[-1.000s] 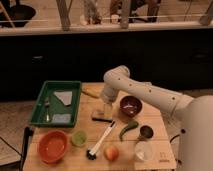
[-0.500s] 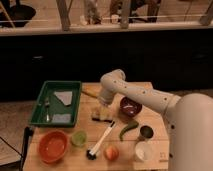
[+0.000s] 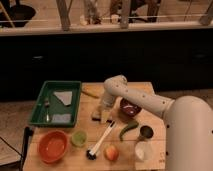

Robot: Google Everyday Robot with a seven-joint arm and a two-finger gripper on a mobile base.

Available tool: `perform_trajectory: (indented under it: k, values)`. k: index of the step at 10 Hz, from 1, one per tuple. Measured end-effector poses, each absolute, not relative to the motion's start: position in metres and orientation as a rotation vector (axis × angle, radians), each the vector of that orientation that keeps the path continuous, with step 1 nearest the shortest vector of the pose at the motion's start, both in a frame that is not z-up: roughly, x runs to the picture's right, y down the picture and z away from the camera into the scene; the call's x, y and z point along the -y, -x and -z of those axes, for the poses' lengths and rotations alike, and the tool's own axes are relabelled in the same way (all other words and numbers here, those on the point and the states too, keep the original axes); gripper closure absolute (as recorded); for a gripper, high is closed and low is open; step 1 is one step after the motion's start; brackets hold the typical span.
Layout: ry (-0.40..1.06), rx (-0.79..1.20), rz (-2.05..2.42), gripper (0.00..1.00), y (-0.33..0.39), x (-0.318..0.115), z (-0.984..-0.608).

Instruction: Place eraser in plastic cup

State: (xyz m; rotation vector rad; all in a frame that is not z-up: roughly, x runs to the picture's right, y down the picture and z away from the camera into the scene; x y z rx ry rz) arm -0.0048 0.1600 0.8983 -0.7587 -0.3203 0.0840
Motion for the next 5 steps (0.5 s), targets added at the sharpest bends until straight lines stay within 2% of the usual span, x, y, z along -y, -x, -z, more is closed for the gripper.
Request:
perform_trajectory:
  k: [1,5]
  values:
    - [0.759,0.316,-0.096,0.3,-0.0006,-0.1631,-0.9003]
    - [0.746,0.309,-0.111,0.7,-0.0072,-0.1629,-0.9002]
